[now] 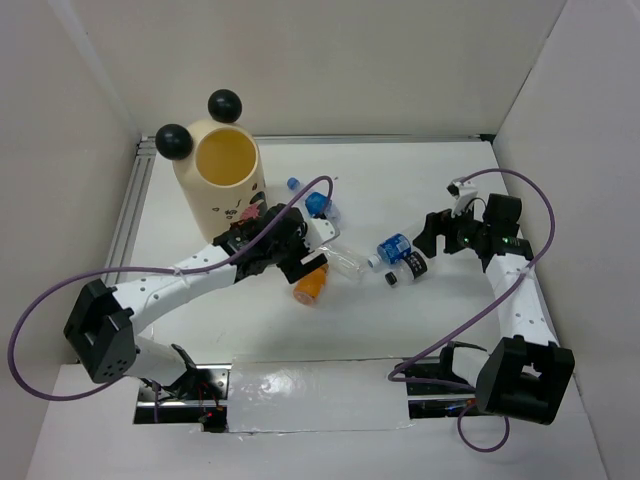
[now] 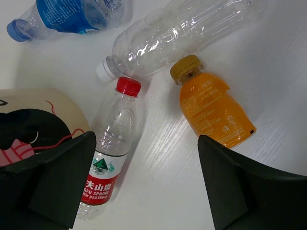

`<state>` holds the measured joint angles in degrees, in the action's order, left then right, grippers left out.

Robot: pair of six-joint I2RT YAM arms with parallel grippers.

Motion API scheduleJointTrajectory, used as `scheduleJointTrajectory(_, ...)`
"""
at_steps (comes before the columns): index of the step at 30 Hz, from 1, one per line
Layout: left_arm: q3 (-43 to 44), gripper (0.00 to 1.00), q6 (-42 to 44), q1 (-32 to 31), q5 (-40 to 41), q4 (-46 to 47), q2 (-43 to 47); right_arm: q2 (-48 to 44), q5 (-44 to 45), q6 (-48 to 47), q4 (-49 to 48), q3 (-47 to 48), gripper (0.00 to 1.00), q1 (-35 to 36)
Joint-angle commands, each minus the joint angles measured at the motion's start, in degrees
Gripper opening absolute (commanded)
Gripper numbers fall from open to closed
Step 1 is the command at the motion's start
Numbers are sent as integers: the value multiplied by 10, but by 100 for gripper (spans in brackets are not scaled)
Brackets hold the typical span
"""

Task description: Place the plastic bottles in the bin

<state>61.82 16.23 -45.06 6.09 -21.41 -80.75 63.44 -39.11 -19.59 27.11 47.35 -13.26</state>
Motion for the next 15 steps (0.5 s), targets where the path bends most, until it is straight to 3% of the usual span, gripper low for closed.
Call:
scheduleJointTrajectory(1,-2,100,-9,1,-11,24,26,-14,19,22,-37,4,100,3)
scheduleJointTrajectory(15,-7,100,-15,1,-11,24,37,-19,-13,-25,-20,-7,100,3)
